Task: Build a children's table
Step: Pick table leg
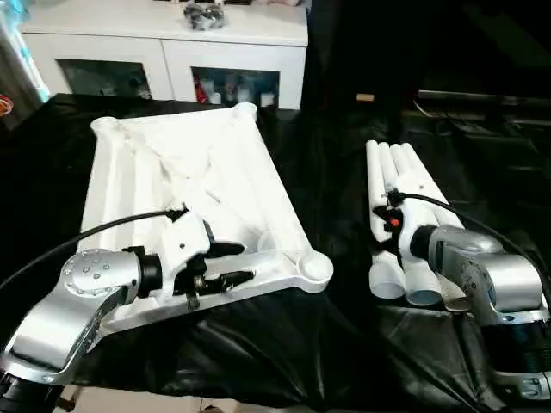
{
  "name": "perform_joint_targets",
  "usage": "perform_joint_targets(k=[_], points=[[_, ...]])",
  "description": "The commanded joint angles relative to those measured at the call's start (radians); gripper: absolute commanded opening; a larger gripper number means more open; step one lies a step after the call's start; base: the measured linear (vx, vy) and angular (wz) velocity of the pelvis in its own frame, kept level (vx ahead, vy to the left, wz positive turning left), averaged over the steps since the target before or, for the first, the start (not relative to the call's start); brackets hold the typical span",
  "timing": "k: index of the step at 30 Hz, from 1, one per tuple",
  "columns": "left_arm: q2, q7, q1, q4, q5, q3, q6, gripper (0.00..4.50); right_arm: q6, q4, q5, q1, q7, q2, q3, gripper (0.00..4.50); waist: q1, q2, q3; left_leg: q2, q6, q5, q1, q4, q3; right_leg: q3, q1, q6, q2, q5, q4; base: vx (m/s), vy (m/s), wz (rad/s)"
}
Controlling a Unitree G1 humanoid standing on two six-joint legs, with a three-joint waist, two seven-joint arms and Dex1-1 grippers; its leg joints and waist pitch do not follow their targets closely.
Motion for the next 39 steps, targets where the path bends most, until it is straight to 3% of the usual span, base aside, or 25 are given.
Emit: perform_joint_targets(k=[1, 8, 12, 13, 18, 28, 29, 33, 37, 39], points=[[-0.013, 0.03, 0.004, -0.03, -0.007, 0.001, 0.032, 2.67, 0.048, -0.011, -0.004, -0.02, -0.058, 0.014, -0.035, 4.5, -0.001, 0.003, -0.056, 0.065, -0.024, -0.084, 0.024, -0.086, -0.022, 0.038, 0.032, -0.23, -0.059, 0.018, -0.07, 0.0, 0.0, 0.0], [-0.042, 0.068, 0.002, -0.062, -0.009, -0.02, 0.061, 3.27, 0.158, -0.02, -0.033, -0.036, -0.113, 0.026, -0.018, 4.5, -0.002, 0.006, -0.054, 0.064, -0.051, -0.126, 0.026, -0.089, -0.024, 0.038, 0.031, -0.215, -0.056, -0.042, -0.075, 0.0, 0.0, 0.0], [-0.043, 0.076, -0.001, -0.069, 0.011, -0.033, 0.067, 3.52, 0.193, -0.006, -0.028, -0.043, -0.124, 0.031, -0.008, 4.5, 0.0, 0.007, -0.055, 0.065, -0.061, -0.128, 0.027, -0.089, -0.025, 0.039, 0.031, -0.207, -0.058, -0.031, -0.075, 0.0, 0.0, 0.0], [-0.041, 0.075, -0.002, -0.075, 0.009, -0.039, 0.076, 3.52, 0.206, 0.009, -0.028, -0.049, -0.133, 0.037, -0.003, 4.5, 0.0, 0.01, -0.055, 0.064, -0.063, -0.125, 0.027, -0.089, -0.025, 0.038, 0.031, -0.207, -0.057, -0.024, -0.074, 0.0, 0.0, 0.0], [-0.045, 0.082, -0.008, -0.082, 0.01, -0.046, 0.08, 3.52, 0.251, 0.083, -0.059, -0.088, -0.165, 0.044, 0.02, 4.5, -0.002, 0.008, -0.056, 0.061, -0.073, -0.116, 0.026, -0.088, -0.024, 0.037, 0.032, -0.218, -0.054, -0.011, -0.072, 0.0, 0.0, 0.0], [-0.049, 0.093, -0.009, -0.099, 0.009, -0.052, 0.096, 3.52, 0.269, 0.198, -0.046, -0.153, -0.198, 0.074, -0.026, 4.5, 0.002, 0.008, -0.059, 0.061, -0.073, -0.089, 0.026, -0.084, -0.022, 0.037, 0.035, -0.224, -0.055, 0.044, -0.066, 0.0, 0.0, 0.0], [-0.05, 0.094, -0.011, -0.099, 0.009, -0.054, 0.095, 3.53, 0.266, 0.215, -0.047, -0.161, -0.198, 0.075, -0.025, 4.24, 0.002, 0.007, -0.059, 0.062, -0.072, -0.087, 0.025, -0.084, -0.022, 0.036, 0.036, -0.225, -0.055, 0.046, -0.066, 0.0, 0.0, 0.0], [-0.048, 0.089, -0.017, -0.099, 0.004, -0.061, 0.098, 3.53, 0.266, 0.249, -0.047, -0.184, -0.204, 0.085, -0.036, 3.99, 0.002, 0.006, -0.059, 0.062, -0.072, -0.092, 0.025, -0.083, -0.022, 0.037, 0.036, -0.224, -0.056, 0.032, -0.067, 0.0, 0.0, 0.0], [-0.04, 0.069, -0.015, -0.111, -0.025, -0.06, 0.13, 3.8, 0.268, 0.268, -0.044, -0.195, -0.208, 0.089, -0.043, 3.75, 0.003, 0.007, -0.06, 0.062, -0.071, -0.08, 0.026, -0.083, -0.021, 0.036, 0.036, -0.224, -0.055, 0.043, -0.065, 0.0, 0.0, 0.0], [-0.035, 0.064, -0.014, -0.117, -0.024, -0.062, 0.131, 4.15, 0.267, 0.279, -0.045, -0.199, -0.214, 0.09, -0.047, 3.4, 0.003, 0.007, -0.059, 0.061, -0.073, -0.083, 0.026, -0.083, -0.021, 0.035, 0.036, -0.23, -0.054, 0.041, -0.065, 0.0, 0.0, 0.0]])
